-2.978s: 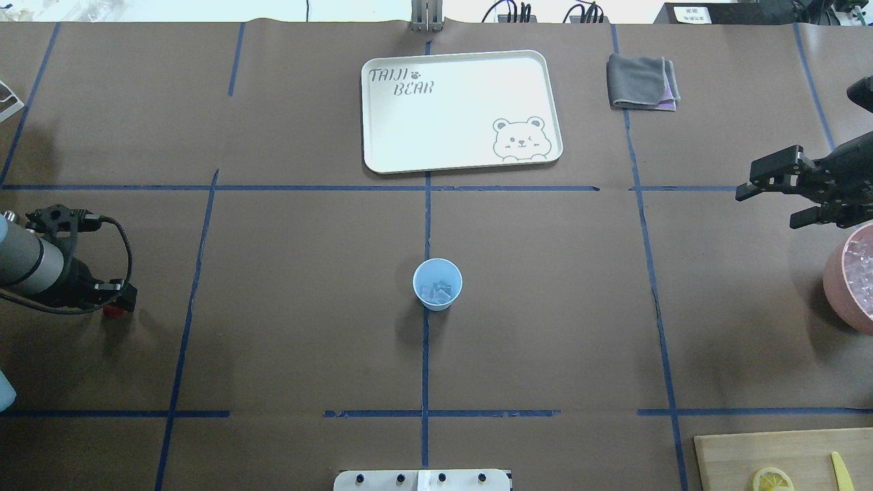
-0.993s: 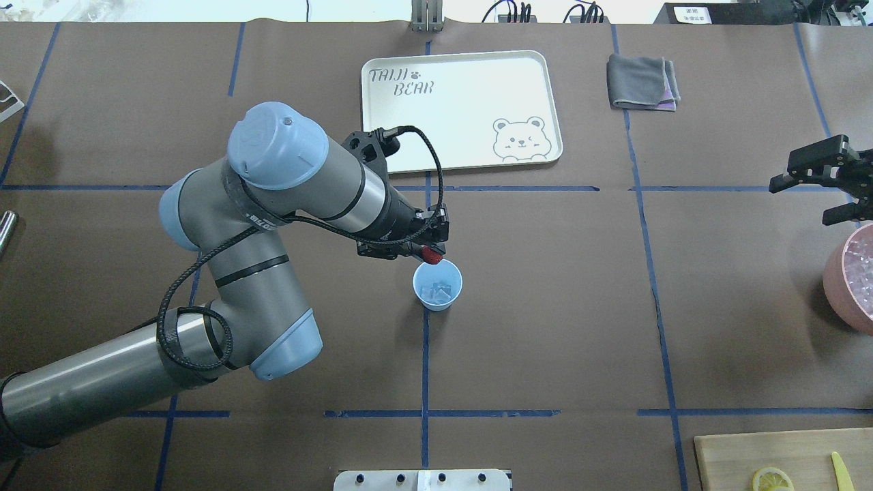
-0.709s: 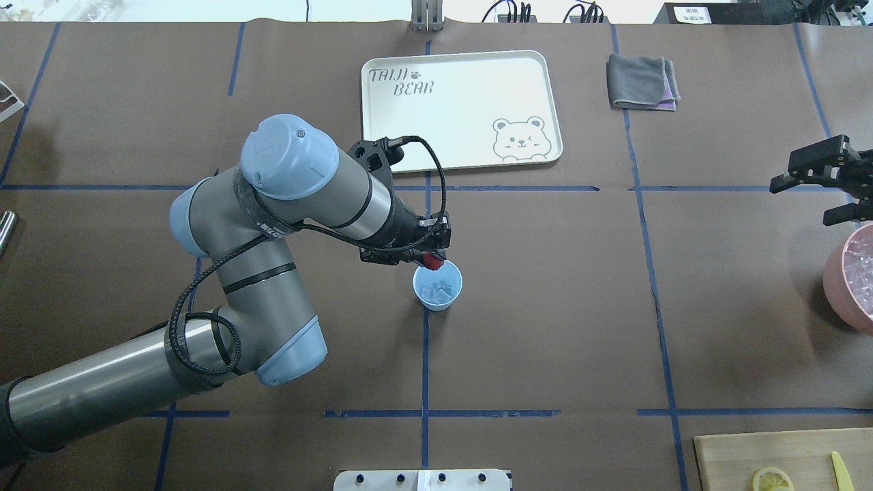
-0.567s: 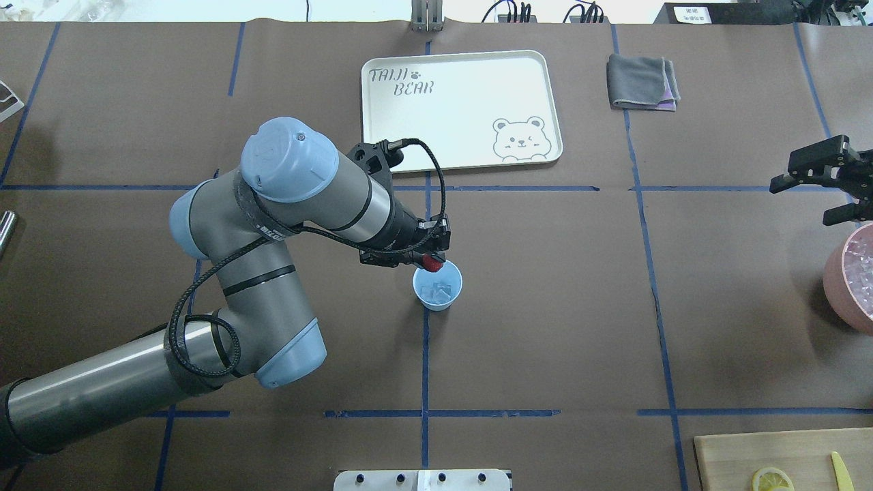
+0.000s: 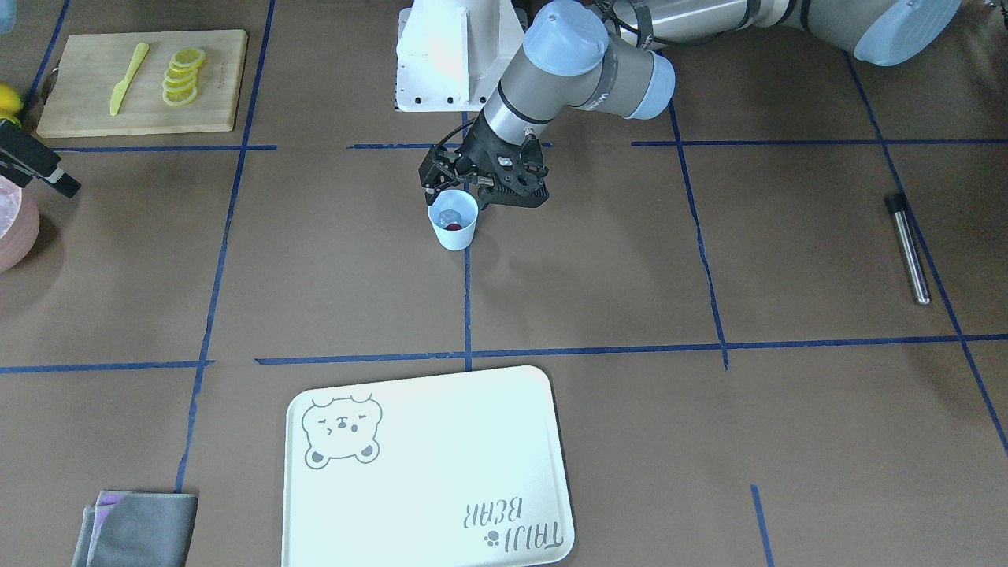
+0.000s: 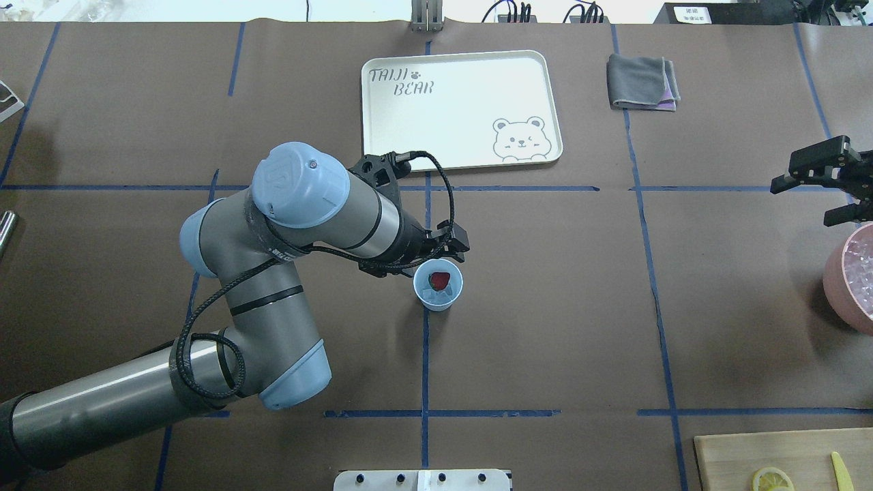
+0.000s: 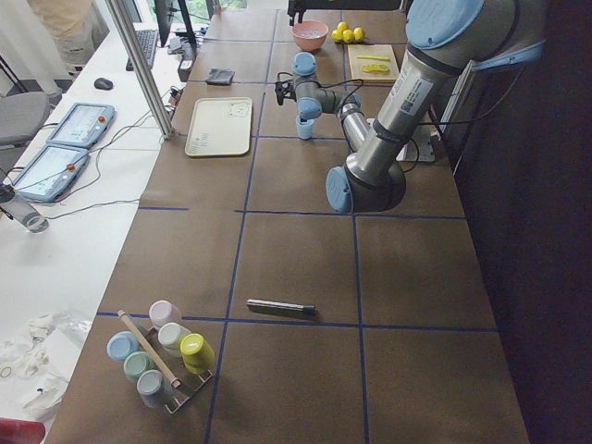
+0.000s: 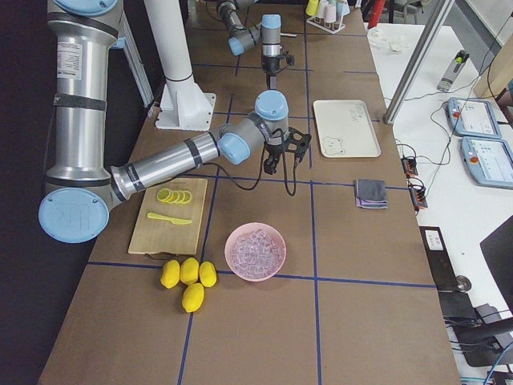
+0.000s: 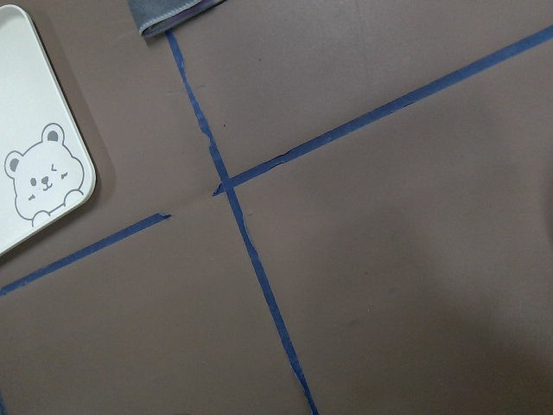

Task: Mash ice and strawberries in cup
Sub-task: 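Open the left gripper to drop the strawberry into the blue cup, then withdraw the left gripper from the cup back toward the table edge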

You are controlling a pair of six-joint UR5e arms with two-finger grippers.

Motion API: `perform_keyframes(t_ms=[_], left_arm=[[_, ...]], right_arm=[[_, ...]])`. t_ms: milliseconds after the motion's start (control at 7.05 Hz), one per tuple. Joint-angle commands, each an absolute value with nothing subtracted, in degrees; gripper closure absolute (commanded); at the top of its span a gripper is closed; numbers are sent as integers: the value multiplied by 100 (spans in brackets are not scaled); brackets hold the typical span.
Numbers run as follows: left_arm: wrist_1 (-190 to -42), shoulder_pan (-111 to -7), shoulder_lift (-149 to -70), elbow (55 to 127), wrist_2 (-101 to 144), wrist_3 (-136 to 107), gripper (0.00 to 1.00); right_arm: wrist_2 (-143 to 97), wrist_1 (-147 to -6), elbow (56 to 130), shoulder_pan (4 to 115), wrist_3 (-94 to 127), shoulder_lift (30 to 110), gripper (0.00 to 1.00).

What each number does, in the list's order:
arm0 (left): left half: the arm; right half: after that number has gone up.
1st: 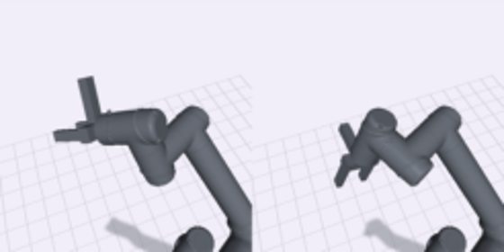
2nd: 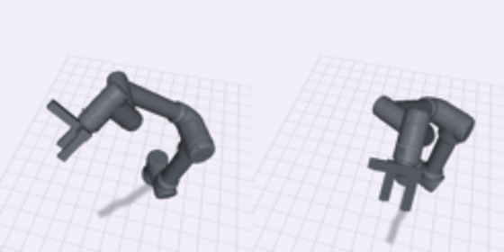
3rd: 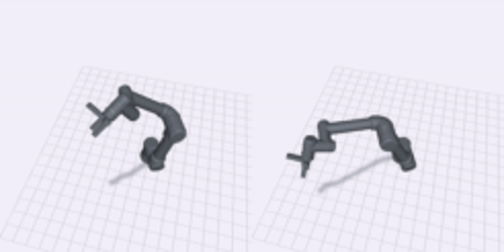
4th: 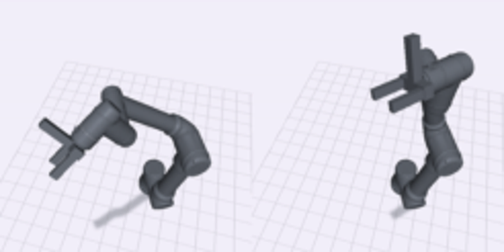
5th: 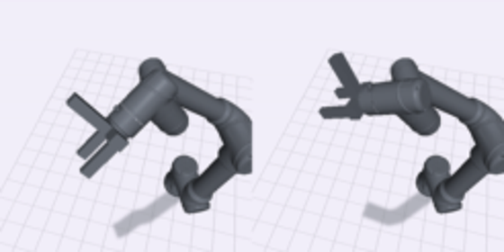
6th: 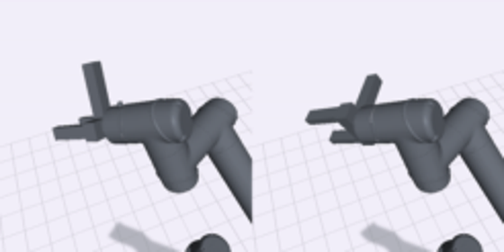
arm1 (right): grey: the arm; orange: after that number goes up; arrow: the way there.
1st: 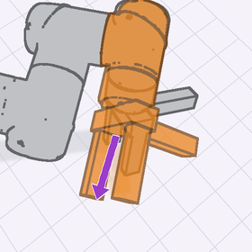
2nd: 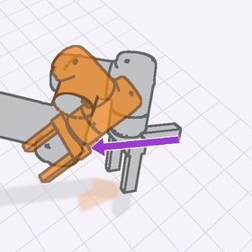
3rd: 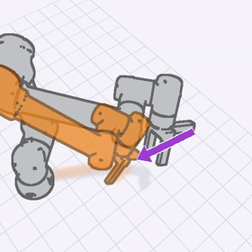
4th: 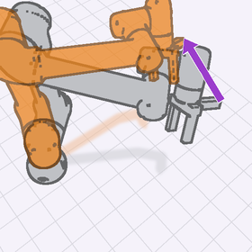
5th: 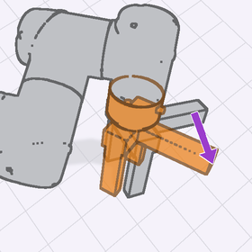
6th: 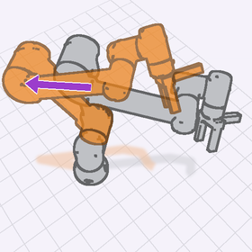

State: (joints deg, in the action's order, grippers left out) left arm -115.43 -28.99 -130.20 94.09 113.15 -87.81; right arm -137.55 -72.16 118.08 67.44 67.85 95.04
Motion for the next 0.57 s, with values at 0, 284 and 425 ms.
perform_keyframes(t_ms=[0, 284, 425], left_arm=[[-11523, -3040, -12171, 10294, 11451, -8415, 11], [-11479, -4115, -11062, 10949, 12588, -7265, 11], [-11479, -4835, -10509, 11021, 13230, -6259, 11]], right_arm=[[-13755, -7207, 11821, 6750, 6785, 9553, 0], [-13755, -7207, 11778, 6759, 6776, 9562, 0], [-13755, -7207, 11760, 6776, 6550, 9667, 0]])
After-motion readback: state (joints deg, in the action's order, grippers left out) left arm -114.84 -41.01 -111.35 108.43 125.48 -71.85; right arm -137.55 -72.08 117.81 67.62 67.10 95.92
